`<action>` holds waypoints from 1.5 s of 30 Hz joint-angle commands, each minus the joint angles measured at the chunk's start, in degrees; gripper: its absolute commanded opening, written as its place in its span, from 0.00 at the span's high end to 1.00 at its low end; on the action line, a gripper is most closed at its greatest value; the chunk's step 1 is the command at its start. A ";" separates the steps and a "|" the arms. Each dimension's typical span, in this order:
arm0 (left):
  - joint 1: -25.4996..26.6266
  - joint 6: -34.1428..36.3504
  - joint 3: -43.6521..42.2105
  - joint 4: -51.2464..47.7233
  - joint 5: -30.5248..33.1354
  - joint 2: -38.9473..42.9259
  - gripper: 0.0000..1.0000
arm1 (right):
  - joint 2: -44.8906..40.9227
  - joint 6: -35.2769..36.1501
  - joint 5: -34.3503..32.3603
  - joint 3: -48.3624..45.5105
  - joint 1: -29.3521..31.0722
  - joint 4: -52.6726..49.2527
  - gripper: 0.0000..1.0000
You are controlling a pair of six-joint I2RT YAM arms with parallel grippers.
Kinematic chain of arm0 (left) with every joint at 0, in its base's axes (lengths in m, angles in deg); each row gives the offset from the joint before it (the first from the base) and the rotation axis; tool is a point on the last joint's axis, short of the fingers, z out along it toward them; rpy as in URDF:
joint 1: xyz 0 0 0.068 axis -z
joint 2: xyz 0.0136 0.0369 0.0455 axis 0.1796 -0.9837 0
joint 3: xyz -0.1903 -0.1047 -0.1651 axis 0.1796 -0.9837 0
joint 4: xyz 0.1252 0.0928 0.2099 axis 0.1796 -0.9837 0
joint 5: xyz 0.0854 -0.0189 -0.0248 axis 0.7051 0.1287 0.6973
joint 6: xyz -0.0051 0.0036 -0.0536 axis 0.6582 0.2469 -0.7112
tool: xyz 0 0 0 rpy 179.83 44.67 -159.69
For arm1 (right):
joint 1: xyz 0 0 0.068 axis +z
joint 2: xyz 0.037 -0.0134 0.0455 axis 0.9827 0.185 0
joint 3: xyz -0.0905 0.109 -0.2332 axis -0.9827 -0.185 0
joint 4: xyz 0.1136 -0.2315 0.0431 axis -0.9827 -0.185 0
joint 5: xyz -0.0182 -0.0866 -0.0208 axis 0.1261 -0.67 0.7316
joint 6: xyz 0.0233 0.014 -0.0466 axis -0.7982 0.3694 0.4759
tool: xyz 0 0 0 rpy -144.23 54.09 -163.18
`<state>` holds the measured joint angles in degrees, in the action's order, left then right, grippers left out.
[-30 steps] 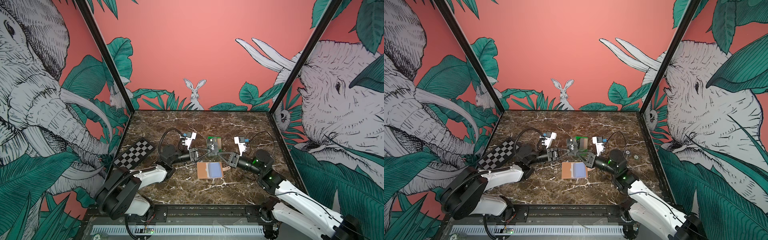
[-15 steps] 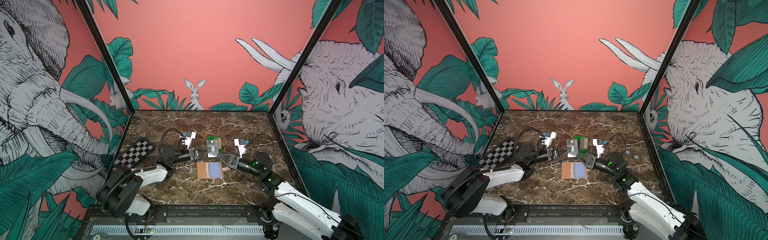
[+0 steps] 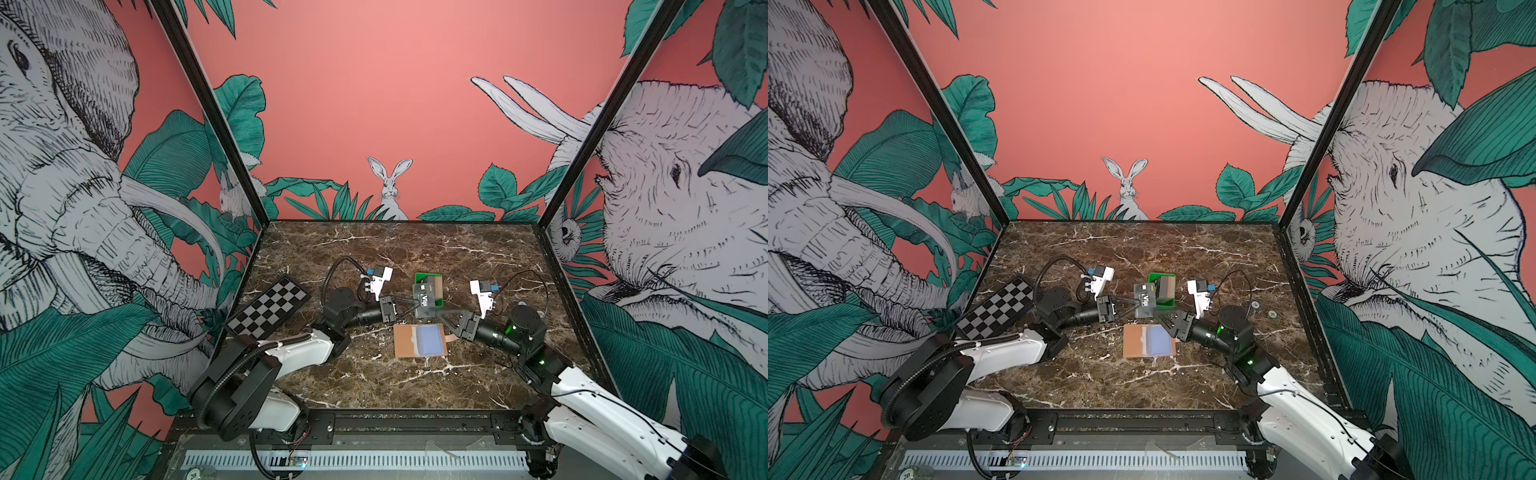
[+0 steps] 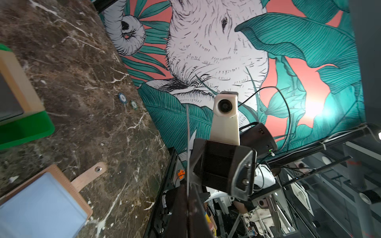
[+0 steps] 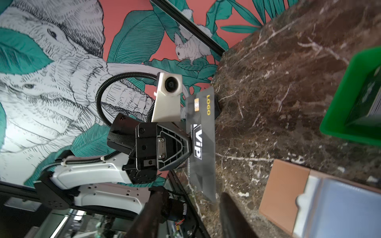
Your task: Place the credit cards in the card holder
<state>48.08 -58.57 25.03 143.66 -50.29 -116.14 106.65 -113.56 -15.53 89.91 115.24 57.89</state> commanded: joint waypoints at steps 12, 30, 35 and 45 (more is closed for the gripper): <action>0.25 5.89 -0.21 -21.79 7.03 8.25 1.00 | -1.17 14.96 -13.28 7.89 0.39 -30.67 0.19; 2.07 10.34 -3.58 -30.62 16.25 10.88 1.00 | 10.40 31.02 -24.02 16.06 0.48 -42.82 0.15; 4.77 10.68 -5.41 -29.61 20.72 10.45 1.00 | 14.44 31.55 -21.69 17.43 0.49 -41.77 0.16; 9.75 10.49 -6.80 -23.46 25.88 7.27 1.00 | 18.94 32.71 -18.49 18.64 0.49 -38.60 0.17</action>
<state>56.45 -48.86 18.64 116.69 -27.32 -108.16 124.85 -82.52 -35.40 107.40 115.41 16.91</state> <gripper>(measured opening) 0.047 0.833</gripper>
